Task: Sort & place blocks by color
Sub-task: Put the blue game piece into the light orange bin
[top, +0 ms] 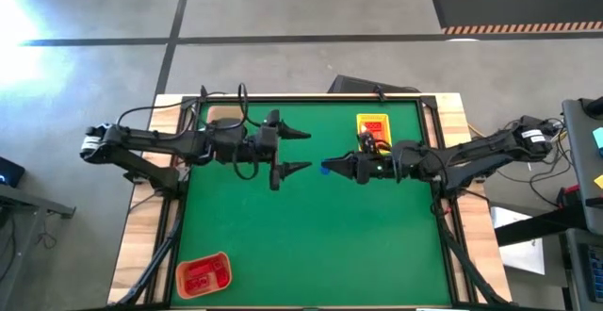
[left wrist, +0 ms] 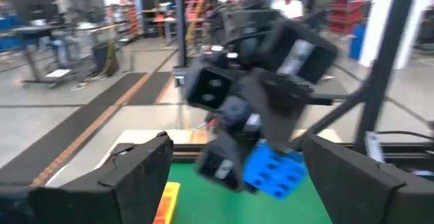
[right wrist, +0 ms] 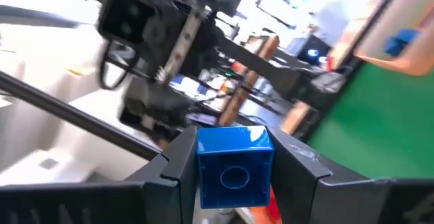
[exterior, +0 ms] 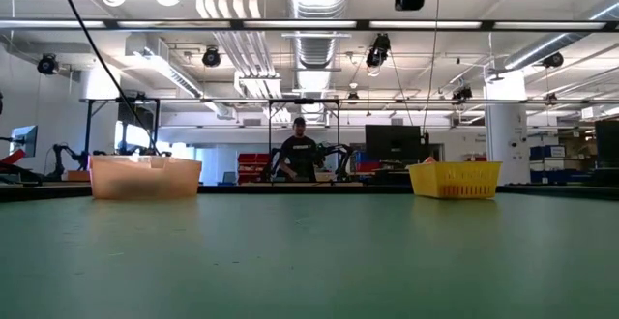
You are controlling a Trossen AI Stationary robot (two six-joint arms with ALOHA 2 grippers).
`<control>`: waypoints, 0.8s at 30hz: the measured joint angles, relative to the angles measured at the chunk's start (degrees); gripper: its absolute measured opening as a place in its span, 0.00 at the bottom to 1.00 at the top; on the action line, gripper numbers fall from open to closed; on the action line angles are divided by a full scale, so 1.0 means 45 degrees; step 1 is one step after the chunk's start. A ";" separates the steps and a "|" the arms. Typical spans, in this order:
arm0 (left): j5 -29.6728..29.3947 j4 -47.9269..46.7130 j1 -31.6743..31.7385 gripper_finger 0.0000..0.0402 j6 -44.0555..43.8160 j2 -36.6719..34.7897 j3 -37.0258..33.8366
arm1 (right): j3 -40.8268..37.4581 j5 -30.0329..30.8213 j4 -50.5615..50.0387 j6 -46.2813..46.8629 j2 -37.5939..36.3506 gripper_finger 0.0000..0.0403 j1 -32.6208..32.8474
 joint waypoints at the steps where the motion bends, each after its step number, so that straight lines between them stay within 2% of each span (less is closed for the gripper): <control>1: 0.0274 0.0017 0.0000 0.78 0.0034 -0.0015 -0.0015 | 0.0000 -0.0177 0.0310 0.0138 0.0090 0.31 -0.0131; 6: 0.1330 0.0110 0.0062 0.79 -0.0070 0.0176 -0.0032 | 0.0000 -0.1076 0.1386 0.0885 0.0578 0.31 -0.0793; 11: 0.1570 0.0090 0.0256 0.79 -0.0703 0.0439 -0.0147 | 0.0163 -0.1989 0.2081 0.1250 0.1025 0.31 -0.1131; 19: 0.2511 0.1135 0.0461 0.79 -0.0819 0.1145 -0.0155 | 0.0228 -0.2073 0.2304 0.1459 0.1035 0.31 -0.1132; 24: 0.3001 0.2140 0.0487 0.73 -0.0660 0.1605 -0.0121 | 0.0228 -0.2241 0.2293 0.2186 0.1064 0.31 -0.1130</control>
